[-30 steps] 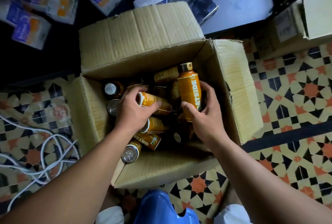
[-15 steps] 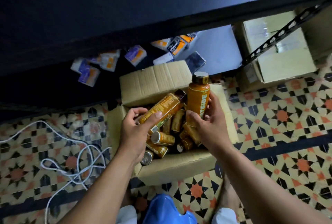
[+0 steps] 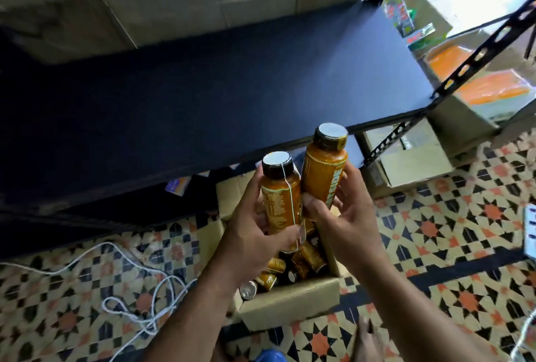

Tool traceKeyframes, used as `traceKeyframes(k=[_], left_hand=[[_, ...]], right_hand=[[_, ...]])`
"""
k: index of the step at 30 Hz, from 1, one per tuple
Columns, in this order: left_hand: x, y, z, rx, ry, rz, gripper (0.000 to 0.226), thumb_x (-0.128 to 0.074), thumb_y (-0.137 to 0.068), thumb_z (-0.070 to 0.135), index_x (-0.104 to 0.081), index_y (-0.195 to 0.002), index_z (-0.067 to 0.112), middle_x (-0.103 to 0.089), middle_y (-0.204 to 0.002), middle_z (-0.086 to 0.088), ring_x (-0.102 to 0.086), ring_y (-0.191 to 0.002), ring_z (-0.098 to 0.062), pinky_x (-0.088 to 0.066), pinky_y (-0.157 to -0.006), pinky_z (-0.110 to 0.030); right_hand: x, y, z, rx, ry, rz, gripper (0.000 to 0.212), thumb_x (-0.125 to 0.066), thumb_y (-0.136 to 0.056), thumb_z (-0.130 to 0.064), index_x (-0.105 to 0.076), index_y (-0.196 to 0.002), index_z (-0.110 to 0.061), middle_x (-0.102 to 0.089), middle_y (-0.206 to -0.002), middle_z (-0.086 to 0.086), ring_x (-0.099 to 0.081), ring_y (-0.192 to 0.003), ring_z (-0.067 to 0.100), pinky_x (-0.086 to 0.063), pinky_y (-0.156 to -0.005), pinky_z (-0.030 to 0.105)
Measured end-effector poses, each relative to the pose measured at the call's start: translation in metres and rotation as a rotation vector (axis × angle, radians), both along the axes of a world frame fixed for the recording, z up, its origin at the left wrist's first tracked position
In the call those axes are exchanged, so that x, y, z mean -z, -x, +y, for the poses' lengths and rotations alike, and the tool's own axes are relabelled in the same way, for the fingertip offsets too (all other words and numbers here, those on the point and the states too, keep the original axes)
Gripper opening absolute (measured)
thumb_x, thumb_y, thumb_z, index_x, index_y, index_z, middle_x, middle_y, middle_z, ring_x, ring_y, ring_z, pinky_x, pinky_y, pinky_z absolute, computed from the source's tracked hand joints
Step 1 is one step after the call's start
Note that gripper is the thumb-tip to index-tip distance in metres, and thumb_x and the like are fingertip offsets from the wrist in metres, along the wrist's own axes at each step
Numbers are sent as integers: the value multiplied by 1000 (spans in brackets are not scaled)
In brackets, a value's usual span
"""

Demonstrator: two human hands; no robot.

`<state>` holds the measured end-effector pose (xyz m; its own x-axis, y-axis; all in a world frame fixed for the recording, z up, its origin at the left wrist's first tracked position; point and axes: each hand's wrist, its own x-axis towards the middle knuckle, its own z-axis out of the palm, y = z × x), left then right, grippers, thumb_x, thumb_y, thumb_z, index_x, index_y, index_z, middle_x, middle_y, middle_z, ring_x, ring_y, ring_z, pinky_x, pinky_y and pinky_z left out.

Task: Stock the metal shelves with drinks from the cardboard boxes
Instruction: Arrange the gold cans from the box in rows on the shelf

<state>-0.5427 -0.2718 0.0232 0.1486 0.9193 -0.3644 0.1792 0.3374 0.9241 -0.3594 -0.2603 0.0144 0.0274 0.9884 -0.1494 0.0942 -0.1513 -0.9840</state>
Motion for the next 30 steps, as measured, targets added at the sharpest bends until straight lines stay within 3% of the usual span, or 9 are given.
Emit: traceKeyframes(k=[3, 7, 10, 12, 18, 21, 27, 30], left_hand=[[-60, 4, -3, 1, -40, 41, 93, -87, -78, 18, -33, -151, 39, -65, -127, 9, -68, -113, -10, -58, -94, -45], [-149, 13, -4, -59, -76, 45, 94, -92, -72, 25, -38, -145, 47, -65, -130, 12, -64, -120, -13, -53, -101, -49], [-219, 21, -4, -84, -171, 69, 94, -90, -73, 19, -36, -146, 47, -64, -125, 23, -63, -117, -2, -52, -101, -35], [-262, 27, -4, -96, -236, 105, 94, -89, -75, 17, -35, -148, 41, -64, -123, 26, -63, -114, 3, -53, -95, -25], [-362, 50, 12, -140, -464, 169, 94, -87, -76, 18, -34, -150, 39, -61, -128, 20, -60, -114, 6, -52, -86, -12], [-398, 65, 26, -170, -545, 180, 94, -85, -79, 16, -31, -152, 38, -59, -128, 24, -57, -115, 11, -51, -83, -9], [-414, 107, 58, -278, -624, 254, 94, -85, -80, 18, -29, -153, 40, -55, -122, 33, -51, -112, 21, -41, -88, -7], [-405, 127, 72, -349, -603, 298, 95, -85, -80, 19, -27, -154, 38, -56, -121, 30, -52, -108, 21, -37, -88, -9]], right_hand=[[-63, 5, -4, -14, -42, -41, 68, -76, -89, -9, -42, -146, -26, -66, -115, -20, -65, -109, -1, -52, -83, 10], [-151, 11, 0, -40, -153, -130, 82, -81, -87, -16, -34, -150, -40, -62, -122, -24, -62, -116, 5, -52, -93, 25], [-219, 16, 6, -52, -259, -179, 97, -83, -85, -19, -21, -148, -60, -59, -120, -36, -62, -112, -1, -48, -88, 10], [-260, 19, 11, -62, -310, -188, 102, -82, -85, -16, -16, -143, -67, -62, -114, -34, -66, -104, -1, -48, -83, 7], [-359, 39, 40, -119, -521, -243, 98, -86, -81, -21, -22, -148, -56, -62, -126, -14, -66, -108, 6, -55, -91, 27], [-397, 52, 57, -149, -556, -244, 96, -86, -81, -23, -23, -146, -55, -63, -126, -11, -66, -108, 6, -57, -90, 27], [-424, 86, 97, -177, -520, -266, 94, -84, -83, -26, -22, -149, -48, -64, -125, -10, -67, -108, 9, -58, -92, 35], [-419, 107, 112, -175, -482, -272, 92, -81, -84, -23, -21, -149, -46, -65, -119, -11, -66, -102, 7, -56, -86, 30]])
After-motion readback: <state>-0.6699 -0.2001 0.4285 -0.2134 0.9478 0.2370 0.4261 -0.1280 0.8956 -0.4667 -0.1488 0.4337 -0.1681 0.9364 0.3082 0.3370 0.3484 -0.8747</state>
